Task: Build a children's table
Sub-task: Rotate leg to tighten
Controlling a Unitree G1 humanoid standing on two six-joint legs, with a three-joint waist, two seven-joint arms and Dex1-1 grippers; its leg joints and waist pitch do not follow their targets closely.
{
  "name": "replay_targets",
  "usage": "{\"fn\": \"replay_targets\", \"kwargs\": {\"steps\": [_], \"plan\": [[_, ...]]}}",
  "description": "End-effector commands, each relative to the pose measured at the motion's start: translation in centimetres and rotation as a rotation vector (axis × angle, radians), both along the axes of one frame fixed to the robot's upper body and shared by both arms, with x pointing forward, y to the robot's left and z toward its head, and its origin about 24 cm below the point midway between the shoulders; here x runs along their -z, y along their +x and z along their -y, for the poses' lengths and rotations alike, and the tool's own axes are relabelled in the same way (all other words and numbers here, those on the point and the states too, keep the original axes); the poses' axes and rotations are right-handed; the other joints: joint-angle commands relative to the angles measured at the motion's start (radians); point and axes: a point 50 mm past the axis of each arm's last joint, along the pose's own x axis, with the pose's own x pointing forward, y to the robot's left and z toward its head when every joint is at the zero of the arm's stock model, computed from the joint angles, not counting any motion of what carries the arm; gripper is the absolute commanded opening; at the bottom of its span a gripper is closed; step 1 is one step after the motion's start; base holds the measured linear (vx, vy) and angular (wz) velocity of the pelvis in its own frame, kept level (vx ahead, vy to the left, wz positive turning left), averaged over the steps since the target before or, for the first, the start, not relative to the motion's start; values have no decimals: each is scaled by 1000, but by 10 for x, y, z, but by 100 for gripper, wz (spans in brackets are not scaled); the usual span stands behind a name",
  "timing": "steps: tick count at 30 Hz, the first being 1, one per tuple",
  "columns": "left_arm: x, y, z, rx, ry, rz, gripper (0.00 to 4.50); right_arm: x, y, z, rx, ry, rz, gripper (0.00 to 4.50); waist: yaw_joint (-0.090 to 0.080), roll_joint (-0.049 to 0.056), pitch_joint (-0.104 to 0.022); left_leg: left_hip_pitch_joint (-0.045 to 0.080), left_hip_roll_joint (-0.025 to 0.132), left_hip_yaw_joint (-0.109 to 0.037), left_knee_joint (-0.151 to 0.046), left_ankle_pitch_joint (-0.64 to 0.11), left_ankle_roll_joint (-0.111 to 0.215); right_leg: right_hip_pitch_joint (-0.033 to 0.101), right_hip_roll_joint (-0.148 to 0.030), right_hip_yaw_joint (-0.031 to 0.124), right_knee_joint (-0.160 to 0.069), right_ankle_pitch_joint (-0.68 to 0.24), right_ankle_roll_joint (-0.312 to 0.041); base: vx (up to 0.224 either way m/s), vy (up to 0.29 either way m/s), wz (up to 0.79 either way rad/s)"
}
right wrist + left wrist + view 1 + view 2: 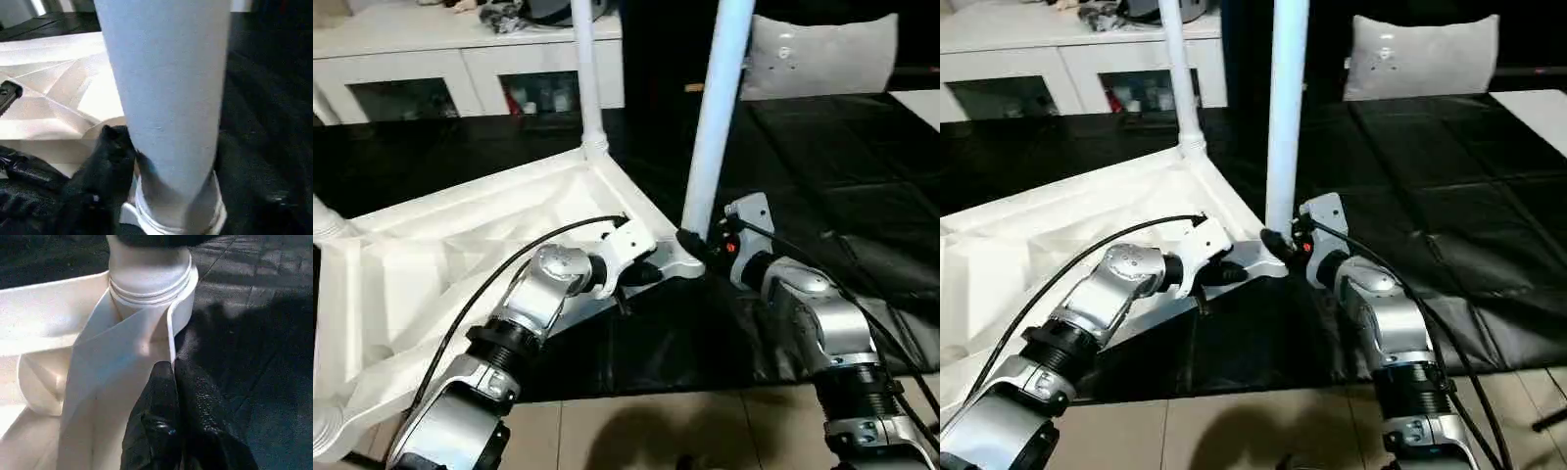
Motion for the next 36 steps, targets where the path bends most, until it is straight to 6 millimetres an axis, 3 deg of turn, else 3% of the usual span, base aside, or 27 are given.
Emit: {"fn": "replay_targets", "kwargs": {"steps": [1,2,9,12,15,18,19,26,31,33,36], "plan": [[-8,0,5,65,8,45,0,5,-6,-9,-91,3,-17,294,11,-20,-71,-12,36,-4,-61,-124,127,71,-62,47,-63,-304,-173,0,0,0],[-8,0,3,72,16,47,0,4,-7,-6,-105,3,-11,300,23,-19,-72,-11,38,-3,-61,-103,134,72,-61,49,-59,-273,-181,0,0,0],[-3,-3,-10,135,62,51,0,-2,-18,13,-258,-23,-2,348,41,-19,-66,-3,44,-2,-67,-152,121,70,-60,51,-63,-315,-176,0,0,0],[-1,-8,-15,225,81,46,0,-5,-22,30,-322,-62,-24,381,47,-20,-65,0,44,-2,-67,-171,114,68,-60,52,-66,-352,-164,0,0,0],[0,-12,-18,300,96,37,0,-8,-24,39,-378,-91,-22,408,51,-22,-66,-2,45,-1,-67,-160,112,68,-60,53,-65,-342,-166,0,0,0],[1,-19,-22,411,123,25,0,-11,-25,46,-451,-142,-11,417,67,-22,-68,0,47,1,-65,-145,119,66,-63,56,-60,-320,-174,0,0,0],[1,-21,-22,436,124,30,0,-12,-27,46,-480,-154,-5,441,69,-21,-68,-1,47,1,-65,-143,120,66,-62,55,-59,-313,-177,0,0,0],[2,-36,-26,639,137,-1,0,-17,-49,39,-768,-110,-55,441,96,-26,-68,1,56,3,-66,-134,134,66,-64,58,-50,-297,-187,0,0,0],[3,-41,-27,700,145,-9,0,-12,-52,36,-826,-84,-92,415,111,-26,-66,6,56,5,-68,-155,111,59,-64,60,-56,-348,-177,0,0,0],[3,-42,-27,705,143,-11,0,-12,-53,35,-831,-78,-98,383,115,-27,-65,8,56,6,-69,-160,101,58,-65,61,-58,-374,-166,0,0,0],[4,-44,-27,719,139,-14,0,-11,-55,32,-865,-50,-119,363,115,-28,-67,6,56,5,-69,-151,97,60,-63,61,-56,-368,-160,0,0,0]]}}
